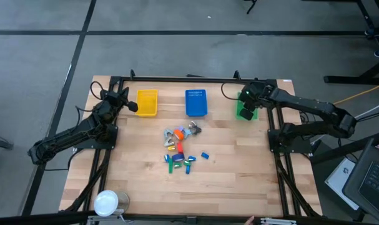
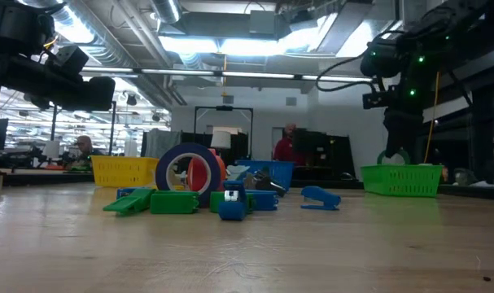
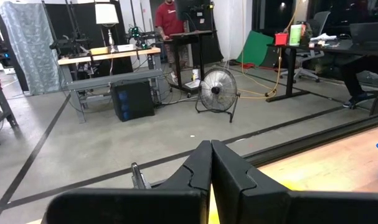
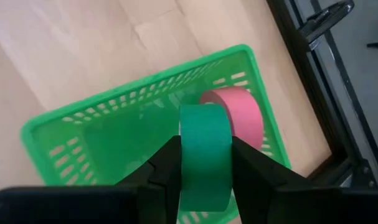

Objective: Pick and place Stapler, Stapler remover, tape
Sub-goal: Put the green tape into the green basket, then put the blue tape into the green basket

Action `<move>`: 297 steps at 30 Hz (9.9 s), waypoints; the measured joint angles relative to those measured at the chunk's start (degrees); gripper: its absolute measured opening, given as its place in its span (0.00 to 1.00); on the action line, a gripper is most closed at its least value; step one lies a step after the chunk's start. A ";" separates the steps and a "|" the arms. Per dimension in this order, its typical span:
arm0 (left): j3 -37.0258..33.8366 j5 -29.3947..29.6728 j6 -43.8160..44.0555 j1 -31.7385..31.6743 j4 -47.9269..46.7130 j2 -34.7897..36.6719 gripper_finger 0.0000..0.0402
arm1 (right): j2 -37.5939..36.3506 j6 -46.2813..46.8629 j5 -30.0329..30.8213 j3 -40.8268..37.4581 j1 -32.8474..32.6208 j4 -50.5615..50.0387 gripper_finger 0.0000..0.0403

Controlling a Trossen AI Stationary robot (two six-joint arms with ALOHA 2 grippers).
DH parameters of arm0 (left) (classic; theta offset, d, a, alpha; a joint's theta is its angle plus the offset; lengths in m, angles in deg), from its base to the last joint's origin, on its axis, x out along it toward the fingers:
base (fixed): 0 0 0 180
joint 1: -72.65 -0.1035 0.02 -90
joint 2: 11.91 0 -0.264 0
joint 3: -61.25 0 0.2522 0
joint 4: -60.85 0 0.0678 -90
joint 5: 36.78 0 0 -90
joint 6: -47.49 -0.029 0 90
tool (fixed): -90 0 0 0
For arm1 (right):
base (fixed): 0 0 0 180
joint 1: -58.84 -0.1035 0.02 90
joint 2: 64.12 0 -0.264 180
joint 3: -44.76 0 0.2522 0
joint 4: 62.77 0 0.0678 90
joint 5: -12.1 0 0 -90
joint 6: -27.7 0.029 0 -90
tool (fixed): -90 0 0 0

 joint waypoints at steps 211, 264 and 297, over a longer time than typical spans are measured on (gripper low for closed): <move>-0.02 0.01 -0.01 -0.02 0.00 0.00 0.00 | 51.56 13.47 -12.44 42.05 -48.73 33.32 0.27; 0.00 0.00 -0.02 -0.02 -0.05 -0.01 0.00 | 0.49 12.61 4.45 4.29 -36.16 21.37 0.27; -0.01 -0.02 0.01 0.00 -0.04 -0.01 0.00 | -10.61 19.06 11.74 -1.64 -22.50 9.46 0.27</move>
